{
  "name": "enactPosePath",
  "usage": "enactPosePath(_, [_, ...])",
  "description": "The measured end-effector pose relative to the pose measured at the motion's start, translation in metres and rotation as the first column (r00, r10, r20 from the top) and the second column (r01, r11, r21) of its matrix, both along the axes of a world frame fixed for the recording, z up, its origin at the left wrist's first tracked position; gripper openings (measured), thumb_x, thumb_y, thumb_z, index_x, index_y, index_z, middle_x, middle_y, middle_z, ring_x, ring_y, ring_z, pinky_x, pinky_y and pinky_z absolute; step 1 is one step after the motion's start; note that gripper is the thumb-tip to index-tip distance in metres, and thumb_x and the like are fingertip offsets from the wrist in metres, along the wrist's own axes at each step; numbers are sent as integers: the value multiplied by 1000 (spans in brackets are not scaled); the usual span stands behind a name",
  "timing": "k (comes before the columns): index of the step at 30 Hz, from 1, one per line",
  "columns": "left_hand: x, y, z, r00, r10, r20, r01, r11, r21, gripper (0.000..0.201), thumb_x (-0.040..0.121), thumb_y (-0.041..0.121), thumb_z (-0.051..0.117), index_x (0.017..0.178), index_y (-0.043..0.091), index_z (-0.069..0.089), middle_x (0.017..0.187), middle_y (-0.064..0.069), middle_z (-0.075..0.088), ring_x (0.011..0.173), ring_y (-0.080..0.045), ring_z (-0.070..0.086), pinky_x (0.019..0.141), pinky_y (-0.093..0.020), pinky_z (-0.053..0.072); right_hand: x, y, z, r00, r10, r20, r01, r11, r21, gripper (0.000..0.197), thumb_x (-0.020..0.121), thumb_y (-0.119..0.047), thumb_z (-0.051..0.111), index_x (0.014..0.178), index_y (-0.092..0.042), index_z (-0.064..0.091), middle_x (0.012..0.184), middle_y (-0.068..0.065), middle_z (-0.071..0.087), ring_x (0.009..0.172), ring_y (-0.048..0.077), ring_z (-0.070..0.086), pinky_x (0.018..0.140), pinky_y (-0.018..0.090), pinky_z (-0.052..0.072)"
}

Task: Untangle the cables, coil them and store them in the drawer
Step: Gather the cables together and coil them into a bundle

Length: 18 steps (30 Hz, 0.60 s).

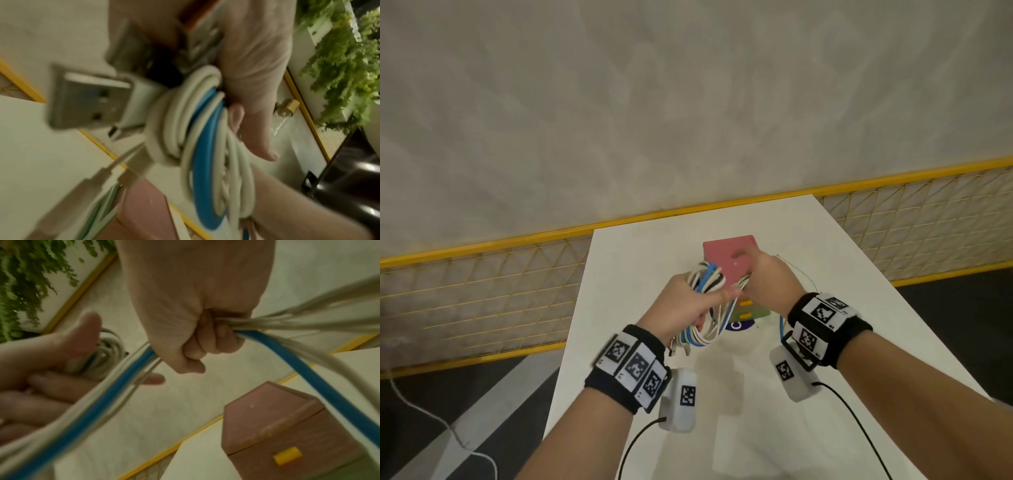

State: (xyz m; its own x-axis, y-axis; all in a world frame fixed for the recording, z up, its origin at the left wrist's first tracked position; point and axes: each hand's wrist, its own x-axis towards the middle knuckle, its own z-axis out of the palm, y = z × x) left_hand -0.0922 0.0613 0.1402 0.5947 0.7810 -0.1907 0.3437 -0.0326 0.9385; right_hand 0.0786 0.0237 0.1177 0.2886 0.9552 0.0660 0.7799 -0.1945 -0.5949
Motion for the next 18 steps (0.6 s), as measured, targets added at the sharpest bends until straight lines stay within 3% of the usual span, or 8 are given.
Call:
enactPosePath(3, [10,-5,-15,999,28,-42,-28,1000,4,42,68,32,87,60,18,48,43,11,37,40,-11,31,45,-25,29,-6,3,2,999,-35,32,36,999,-32,65,66,2,64,126,-18,50,83,11,69,71,24,60,63,30,49])
enactPosePath(6, [13,-3,-24,992,93,-83,-88,994,64,37,70,29,84,58,20,50,42,13,42,42,-10,38,50,-23,34,-6,1,1,999,-27,-33,25,999,-43,66,65,-3,73,125,-17,50,97,11,69,84,24,63,68,28,49])
enactPosePath(8, [12,-4,-24,991,104,-86,-96,990,99,29,72,30,83,78,18,57,58,11,55,56,-9,50,55,-23,39,-3,-3,1,995,11,-98,-14,999,-31,58,65,-11,79,118,-17,56,103,6,67,91,22,63,73,30,50])
enactPosePath(10, [9,-1,-21,993,106,-58,-100,991,92,39,75,30,80,101,14,55,80,3,61,68,-8,56,60,-20,42,5,-8,-2,979,91,-183,-94,996,-7,31,72,-15,76,100,-12,64,94,8,69,87,26,64,72,38,50])
enactPosePath(11, [7,0,-19,996,79,-50,-74,992,100,33,79,28,76,100,12,57,79,-1,60,65,-8,53,58,-18,41,10,-12,-4,961,136,-239,-141,990,-3,20,77,-17,73,93,-8,66,87,12,69,83,30,64,72,42,50])
enactPosePath(13, [2,2,-12,999,18,-28,-15,995,103,17,86,25,68,84,8,66,69,-4,58,56,-11,48,57,-19,40,22,-22,-7,900,182,-395,-204,979,-14,18,83,-20,70,91,-4,66,80,16,67,74,30,64,71,42,52])
enactPosePath(16, [-2,3,-13,997,20,76,-21,1000,23,34,92,23,62,62,9,59,55,-1,60,59,-20,56,73,-35,52,35,-37,-9,800,229,-555,-317,946,-66,22,89,-25,65,97,-4,64,81,19,66,78,21,67,79,33,52])
enactPosePath(18, [-2,3,-18,989,38,140,-32,999,-43,37,92,25,63,63,6,54,48,-1,50,52,-21,54,84,-48,55,38,-45,-10,766,255,-590,-360,930,-66,19,95,-24,55,87,-8,60,76,15,60,81,21,68,83,27,51])
